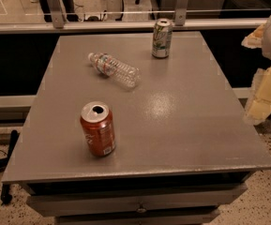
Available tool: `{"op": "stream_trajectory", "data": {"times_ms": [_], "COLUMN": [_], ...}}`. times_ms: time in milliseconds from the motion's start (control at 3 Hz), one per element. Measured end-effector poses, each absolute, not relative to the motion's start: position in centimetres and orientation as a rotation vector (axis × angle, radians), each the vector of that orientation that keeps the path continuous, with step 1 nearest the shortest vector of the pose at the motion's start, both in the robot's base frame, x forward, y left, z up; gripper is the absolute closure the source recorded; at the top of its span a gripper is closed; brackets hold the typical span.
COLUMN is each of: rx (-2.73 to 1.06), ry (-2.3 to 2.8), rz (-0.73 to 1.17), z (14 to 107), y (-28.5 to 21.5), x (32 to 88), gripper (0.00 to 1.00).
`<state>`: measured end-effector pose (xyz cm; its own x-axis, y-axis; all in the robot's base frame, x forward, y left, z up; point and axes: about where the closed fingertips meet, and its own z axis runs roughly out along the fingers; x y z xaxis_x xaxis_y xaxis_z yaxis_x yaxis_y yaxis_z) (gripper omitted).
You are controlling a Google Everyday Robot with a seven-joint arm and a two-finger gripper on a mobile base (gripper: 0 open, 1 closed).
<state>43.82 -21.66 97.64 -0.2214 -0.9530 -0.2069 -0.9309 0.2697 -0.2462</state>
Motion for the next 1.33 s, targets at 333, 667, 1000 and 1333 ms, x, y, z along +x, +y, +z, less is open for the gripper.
{"op": "stream_trajectory", "data": {"times_ms": [333, 667, 1000, 1333], "rx": [-1.724, -1.697, -1.6, -1.489], "ry": [2.231, 2.223, 2.206, 2.081], "rz": [-0.099, -0.038, 0.178, 0.486], "z": [97.6, 97.1, 94.2, 91.3], "y": [-21.7, -21.5, -19.7, -14.1], "x": [43.8, 44.0, 44.6, 44.4], "gripper": [0.0, 0.0, 0.0, 0.0]}}
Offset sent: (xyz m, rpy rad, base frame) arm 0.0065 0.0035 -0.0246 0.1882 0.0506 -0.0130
